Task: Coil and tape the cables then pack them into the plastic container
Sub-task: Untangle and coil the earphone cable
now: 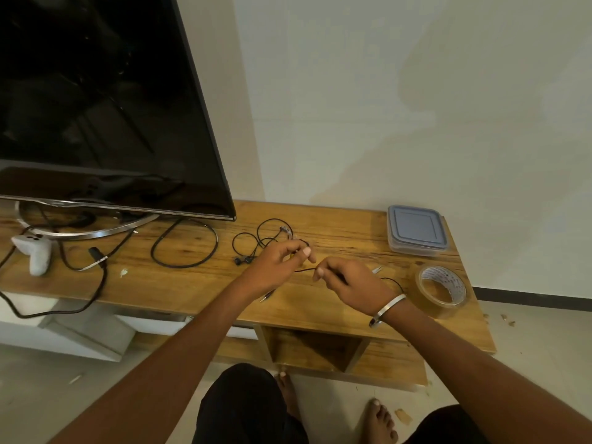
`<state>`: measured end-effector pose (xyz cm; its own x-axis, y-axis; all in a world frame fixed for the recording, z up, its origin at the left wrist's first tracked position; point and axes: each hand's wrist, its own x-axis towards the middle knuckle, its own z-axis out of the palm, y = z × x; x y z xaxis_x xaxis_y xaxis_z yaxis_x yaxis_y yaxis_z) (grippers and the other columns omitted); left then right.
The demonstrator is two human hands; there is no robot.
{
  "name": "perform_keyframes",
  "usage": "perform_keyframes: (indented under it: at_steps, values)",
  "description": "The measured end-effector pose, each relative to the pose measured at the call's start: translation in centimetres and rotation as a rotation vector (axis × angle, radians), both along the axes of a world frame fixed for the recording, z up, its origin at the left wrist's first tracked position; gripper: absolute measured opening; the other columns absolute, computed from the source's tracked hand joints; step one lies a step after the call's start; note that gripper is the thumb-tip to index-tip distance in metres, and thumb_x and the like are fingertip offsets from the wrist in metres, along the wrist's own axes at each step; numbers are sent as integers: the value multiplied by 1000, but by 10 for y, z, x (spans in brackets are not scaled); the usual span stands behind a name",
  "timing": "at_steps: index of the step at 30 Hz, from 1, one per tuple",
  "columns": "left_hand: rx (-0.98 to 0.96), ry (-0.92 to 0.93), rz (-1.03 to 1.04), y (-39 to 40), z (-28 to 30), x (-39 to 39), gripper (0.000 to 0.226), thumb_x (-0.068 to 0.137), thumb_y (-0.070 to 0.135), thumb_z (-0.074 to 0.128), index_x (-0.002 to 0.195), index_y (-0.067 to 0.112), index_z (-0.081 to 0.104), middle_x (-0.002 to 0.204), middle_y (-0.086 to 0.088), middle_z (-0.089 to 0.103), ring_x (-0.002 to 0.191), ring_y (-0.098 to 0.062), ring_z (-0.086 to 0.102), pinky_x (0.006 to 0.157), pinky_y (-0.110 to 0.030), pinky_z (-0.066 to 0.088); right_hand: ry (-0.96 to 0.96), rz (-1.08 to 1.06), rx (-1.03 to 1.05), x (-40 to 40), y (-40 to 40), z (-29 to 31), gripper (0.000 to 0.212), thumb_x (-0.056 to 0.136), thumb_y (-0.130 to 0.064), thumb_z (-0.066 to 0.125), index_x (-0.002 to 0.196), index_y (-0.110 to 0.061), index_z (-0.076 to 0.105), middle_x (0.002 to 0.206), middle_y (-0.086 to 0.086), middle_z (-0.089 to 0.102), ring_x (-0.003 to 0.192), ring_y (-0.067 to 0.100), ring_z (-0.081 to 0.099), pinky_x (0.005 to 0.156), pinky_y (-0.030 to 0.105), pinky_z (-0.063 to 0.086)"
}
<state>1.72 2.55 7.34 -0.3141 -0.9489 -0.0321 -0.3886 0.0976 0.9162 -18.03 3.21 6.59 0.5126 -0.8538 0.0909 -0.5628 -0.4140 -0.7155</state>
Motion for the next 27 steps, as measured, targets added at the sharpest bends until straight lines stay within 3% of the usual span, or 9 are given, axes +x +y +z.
perform_keyframes:
  at_steps: [3,7,9,11,14,16,19,23,27]
  values:
    - [8,-109,-14,1,-5,4,21,98,38,52,90,34,70,122,10,66,120,-5,55,105,-46,44,-37,-38,-22,-5,-3,6,16,95,-21,51,90,-18,66,58,-9,53,49,7,42,49,16,32]
    - [62,-167,-88,8,-1,4,22,98,39,51,90,33,71,118,15,64,116,-3,56,105,-46,44,-88,-83,-52,-11,-7,12,14,95,-21,51,89,-22,63,55,-3,50,44,9,40,46,18,31]
    - [107,-154,-134,10,3,2,24,100,33,50,93,24,72,119,11,65,110,0,59,101,-38,47,-70,-94,-87,-12,-10,14,13,95,-21,51,89,-21,62,55,-7,48,46,9,40,46,16,30]
    - [159,-107,-180,13,10,-1,24,101,26,49,95,16,70,126,6,64,107,7,59,91,-21,49,-60,-109,-125,-12,-12,12,14,95,-21,51,90,-17,63,55,-10,48,48,8,43,47,15,30]
    - [221,-22,-235,16,17,-4,24,102,23,47,94,15,68,130,2,64,118,8,55,88,-11,45,-58,-130,-157,-13,-15,9,13,95,-21,51,91,-16,62,56,-12,48,50,6,45,48,15,31]
    - [240,24,-265,17,18,-6,24,102,25,46,95,17,67,131,2,64,125,-3,54,97,-17,44,-57,-131,-158,-14,-16,7,12,95,-22,51,91,-18,61,60,-11,52,52,6,46,49,15,32]
    - [294,119,-286,18,18,-10,25,103,27,45,92,18,65,129,-1,65,128,-29,52,103,-42,41,-53,-142,-153,-16,-18,2,13,96,-25,49,90,-22,60,71,-3,62,58,11,53,55,26,41]
    - [413,364,-325,20,27,-15,27,103,25,40,86,15,58,130,-14,63,130,-28,52,101,-51,40,-53,-156,-142,-19,-17,-4,13,97,-20,47,90,-21,58,76,-13,61,62,11,55,56,18,38]
    - [487,655,-306,20,37,-21,26,99,28,44,81,15,58,125,-25,59,131,-41,48,106,-66,35,-76,-165,-111,-21,-13,-8,12,95,-10,49,93,-12,60,74,-8,62,62,5,55,56,19,37]
